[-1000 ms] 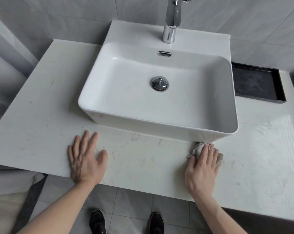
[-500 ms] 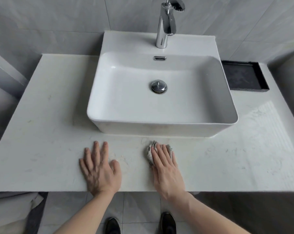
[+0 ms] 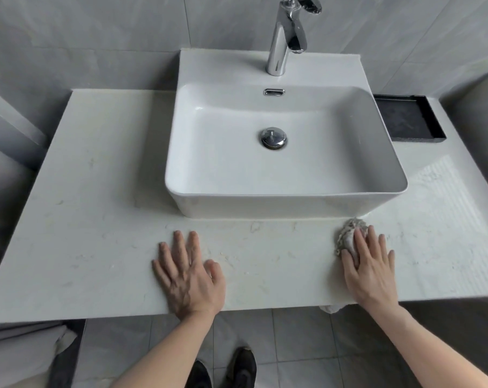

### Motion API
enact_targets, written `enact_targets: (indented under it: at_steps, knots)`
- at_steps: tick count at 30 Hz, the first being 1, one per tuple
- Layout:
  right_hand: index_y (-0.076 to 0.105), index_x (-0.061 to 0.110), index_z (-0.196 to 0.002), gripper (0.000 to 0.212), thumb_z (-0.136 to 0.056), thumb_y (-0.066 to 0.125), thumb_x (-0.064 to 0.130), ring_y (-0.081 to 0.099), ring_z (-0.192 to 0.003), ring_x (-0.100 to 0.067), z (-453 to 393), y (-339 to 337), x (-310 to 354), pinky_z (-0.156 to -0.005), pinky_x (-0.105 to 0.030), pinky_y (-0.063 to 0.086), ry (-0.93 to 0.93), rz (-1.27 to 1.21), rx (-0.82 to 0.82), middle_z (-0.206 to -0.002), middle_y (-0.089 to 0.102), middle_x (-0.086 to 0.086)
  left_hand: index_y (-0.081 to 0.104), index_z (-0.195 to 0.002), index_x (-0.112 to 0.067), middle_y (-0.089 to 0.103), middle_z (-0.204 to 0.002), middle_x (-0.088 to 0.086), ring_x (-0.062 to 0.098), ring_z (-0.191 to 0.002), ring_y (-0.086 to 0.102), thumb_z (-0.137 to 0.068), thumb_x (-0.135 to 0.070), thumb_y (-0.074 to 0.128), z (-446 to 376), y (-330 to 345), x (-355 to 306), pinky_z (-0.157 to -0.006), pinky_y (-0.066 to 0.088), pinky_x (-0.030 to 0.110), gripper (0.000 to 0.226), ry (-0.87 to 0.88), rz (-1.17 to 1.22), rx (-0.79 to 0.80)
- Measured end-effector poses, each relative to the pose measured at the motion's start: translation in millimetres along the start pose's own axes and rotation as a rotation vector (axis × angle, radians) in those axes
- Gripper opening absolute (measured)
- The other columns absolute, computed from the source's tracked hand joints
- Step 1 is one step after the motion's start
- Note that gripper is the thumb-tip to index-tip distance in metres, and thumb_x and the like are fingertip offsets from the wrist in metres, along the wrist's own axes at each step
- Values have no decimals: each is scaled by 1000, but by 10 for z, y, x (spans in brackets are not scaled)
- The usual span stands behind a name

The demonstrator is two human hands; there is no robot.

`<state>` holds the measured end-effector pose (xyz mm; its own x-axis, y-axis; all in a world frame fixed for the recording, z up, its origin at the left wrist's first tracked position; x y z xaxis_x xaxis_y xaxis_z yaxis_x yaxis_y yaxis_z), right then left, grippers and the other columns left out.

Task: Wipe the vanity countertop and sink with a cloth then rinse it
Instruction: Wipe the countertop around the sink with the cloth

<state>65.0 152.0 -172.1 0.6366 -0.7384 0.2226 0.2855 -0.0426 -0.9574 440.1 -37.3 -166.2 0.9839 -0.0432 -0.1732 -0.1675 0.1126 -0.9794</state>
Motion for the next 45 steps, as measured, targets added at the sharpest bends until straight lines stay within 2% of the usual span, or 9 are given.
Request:
enact_targets:
  at_steps: [4,12,17,23,26,30,36,40,45]
  knots:
    - [20,17,-164,73,-99,23,50,5,-159,-33,-6,51,244,-126,-58,9,56,-68,-58,-173,11,-6,32,-157,-30,16,-169,-1,32,-155,8,-85,-40,36,8,1,-13,-123,9,57,73,0,-16,-14]
    - [18,10,-163,67,-103,26,40,4,-160,-31,176,422,1278,-128,-53,7,-107,-94,-6,-172,11,-13,32,-157,-31,16,-169,-3,30,-155,9,-85,-41,35,14,-12,-19,-123,10,56,73,1,-22,-38]
    - [20,13,-164,64,-104,31,30,-2,-160,-26,534,480,1622,-128,-51,10,-464,-120,60,-173,2,-4,32,-156,-31,17,-168,-3,30,-155,8,-85,-40,35,17,-11,0,-123,10,56,73,-8,-10,-42]
    - [28,18,-162,63,-100,38,20,3,-160,-21,995,669,2273,-129,-42,1,-771,-243,152,-172,13,2,37,-154,-30,23,-167,-2,31,-153,14,-85,-41,40,10,-7,-17,-123,12,56,71,0,-5,-64]
    - [36,20,-159,60,-100,38,13,9,-159,-16,907,623,2127,-129,-36,3,-725,-351,162,-169,24,6,37,-155,-29,23,-167,-1,32,-153,14,-84,-40,38,19,-19,-13,-123,10,56,72,4,2,-66]
    - [44,24,-155,63,-97,50,-2,23,-157,-14,550,359,1481,-128,-41,18,-456,-492,19,-164,35,9,35,-156,-30,21,-168,-2,31,-154,12,-84,-39,36,21,-14,-6,-123,10,56,72,15,17,-51]
    - [42,19,-156,49,-107,42,12,19,-158,-26,71,-10,560,-129,-48,12,-48,-356,-126,-167,31,4,36,-155,-33,17,-168,-4,28,-156,6,-84,-41,34,20,-16,15,-124,6,54,72,58,97,-12]
    - [28,23,-162,59,-105,43,26,10,-159,-29,170,231,803,-127,-54,6,-2,-141,-104,-172,18,3,39,-153,-35,16,-168,-6,27,-156,3,-82,-44,33,3,-22,62,-124,4,53,72,121,191,36]
    - [27,22,-163,62,-103,36,36,9,-159,-29,420,469,1654,-128,-52,6,-66,-154,-96,-172,16,2,55,-142,-39,19,-167,-13,12,-156,-6,-82,-40,33,-41,-15,227,-125,-5,45,64,217,551,180]
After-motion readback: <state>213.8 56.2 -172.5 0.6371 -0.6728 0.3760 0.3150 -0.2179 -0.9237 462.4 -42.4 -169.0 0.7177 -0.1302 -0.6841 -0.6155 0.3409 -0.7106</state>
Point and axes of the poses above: each hand's wrist, its own z-axis away from the middle knuckle, its own y-axis out of the palm, x = y × z, the point moved 10 cm from there along -z, towards the middle knuckle
